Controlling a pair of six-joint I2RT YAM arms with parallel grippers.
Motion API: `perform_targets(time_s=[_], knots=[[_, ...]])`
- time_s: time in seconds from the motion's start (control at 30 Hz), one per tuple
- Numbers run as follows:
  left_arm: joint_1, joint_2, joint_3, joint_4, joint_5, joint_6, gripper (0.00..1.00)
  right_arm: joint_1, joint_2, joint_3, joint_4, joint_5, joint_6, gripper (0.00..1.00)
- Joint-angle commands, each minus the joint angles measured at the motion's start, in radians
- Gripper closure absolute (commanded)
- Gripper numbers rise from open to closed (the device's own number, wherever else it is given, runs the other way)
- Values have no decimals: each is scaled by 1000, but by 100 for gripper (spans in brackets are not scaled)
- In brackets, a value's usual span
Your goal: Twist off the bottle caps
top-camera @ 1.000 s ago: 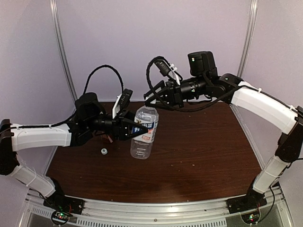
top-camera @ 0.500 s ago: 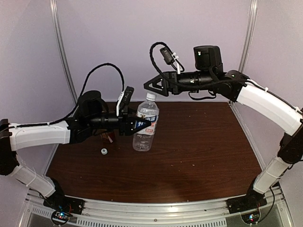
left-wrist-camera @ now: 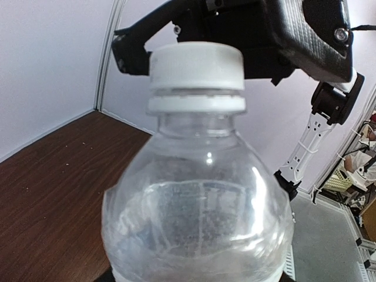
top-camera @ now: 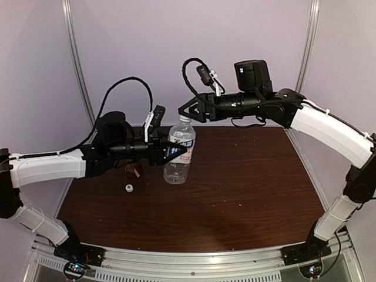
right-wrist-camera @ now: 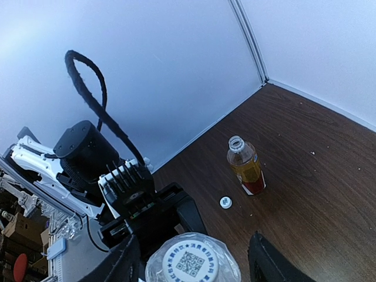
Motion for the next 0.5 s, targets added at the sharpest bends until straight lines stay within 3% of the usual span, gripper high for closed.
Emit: perform_targets(time_s=[0.0, 0.47], knots=[[-5, -26, 31, 29, -14, 18, 66, 7, 11, -7, 17, 12, 6, 43], [-5, -31, 25, 29, -19, 21, 66, 7, 19, -27, 33, -11, 15, 54]])
